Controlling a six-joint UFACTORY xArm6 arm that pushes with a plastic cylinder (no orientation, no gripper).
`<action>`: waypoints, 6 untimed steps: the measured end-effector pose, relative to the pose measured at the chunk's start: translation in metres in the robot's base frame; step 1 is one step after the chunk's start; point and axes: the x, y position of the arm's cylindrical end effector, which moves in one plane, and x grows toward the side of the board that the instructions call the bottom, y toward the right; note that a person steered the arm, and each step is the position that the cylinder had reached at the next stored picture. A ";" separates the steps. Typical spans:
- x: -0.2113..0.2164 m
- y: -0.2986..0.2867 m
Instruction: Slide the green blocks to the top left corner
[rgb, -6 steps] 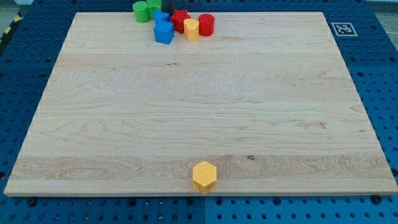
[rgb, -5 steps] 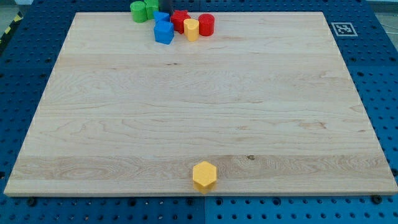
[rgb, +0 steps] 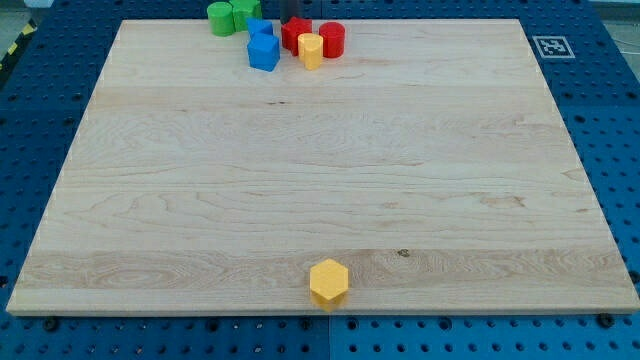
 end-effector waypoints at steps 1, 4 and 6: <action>0.001 -0.024; 0.000 -0.093; 0.000 -0.125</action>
